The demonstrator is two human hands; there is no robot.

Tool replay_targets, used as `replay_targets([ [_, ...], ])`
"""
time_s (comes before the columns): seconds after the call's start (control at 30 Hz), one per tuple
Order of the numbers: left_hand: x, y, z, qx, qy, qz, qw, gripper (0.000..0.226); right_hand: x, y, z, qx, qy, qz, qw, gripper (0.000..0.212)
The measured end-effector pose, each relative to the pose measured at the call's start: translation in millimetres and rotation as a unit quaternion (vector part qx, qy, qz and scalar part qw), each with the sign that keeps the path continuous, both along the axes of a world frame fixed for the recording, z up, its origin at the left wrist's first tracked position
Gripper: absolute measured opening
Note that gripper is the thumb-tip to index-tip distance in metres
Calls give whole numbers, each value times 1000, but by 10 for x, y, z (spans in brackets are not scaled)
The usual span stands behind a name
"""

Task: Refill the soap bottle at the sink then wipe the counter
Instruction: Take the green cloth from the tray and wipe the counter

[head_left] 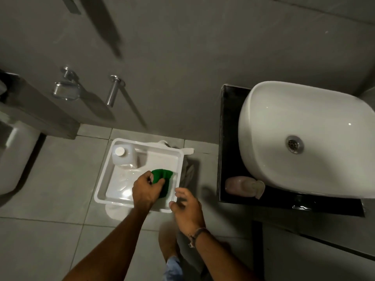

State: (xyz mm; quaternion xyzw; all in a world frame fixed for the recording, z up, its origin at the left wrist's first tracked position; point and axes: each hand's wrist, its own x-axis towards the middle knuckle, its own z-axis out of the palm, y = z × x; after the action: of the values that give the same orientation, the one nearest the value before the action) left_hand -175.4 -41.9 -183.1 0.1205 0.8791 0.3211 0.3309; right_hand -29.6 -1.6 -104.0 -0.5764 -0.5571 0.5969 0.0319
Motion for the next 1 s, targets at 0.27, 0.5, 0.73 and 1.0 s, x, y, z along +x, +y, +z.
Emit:
replay_targets([
  [0.27, 299, -317, 1038, 186, -75, -116, 973, 32, 343, -75, 463, 10, 43, -43, 998, 95],
  [0.5, 923, -155, 1681, 184, -247, -199, 930, 37, 1313, 26, 824, -135, 269, -131, 944, 97],
  [0.73, 1911, 249, 2067, 161, -199, -285, 924, 26, 2160, 92, 967, -190, 409, -184, 873, 53],
  [1.0, 2702, 1299, 2424, 250, 160, -576, 762, 57, 3215, 301, 1001, -165, 299, -479, 808, 39],
])
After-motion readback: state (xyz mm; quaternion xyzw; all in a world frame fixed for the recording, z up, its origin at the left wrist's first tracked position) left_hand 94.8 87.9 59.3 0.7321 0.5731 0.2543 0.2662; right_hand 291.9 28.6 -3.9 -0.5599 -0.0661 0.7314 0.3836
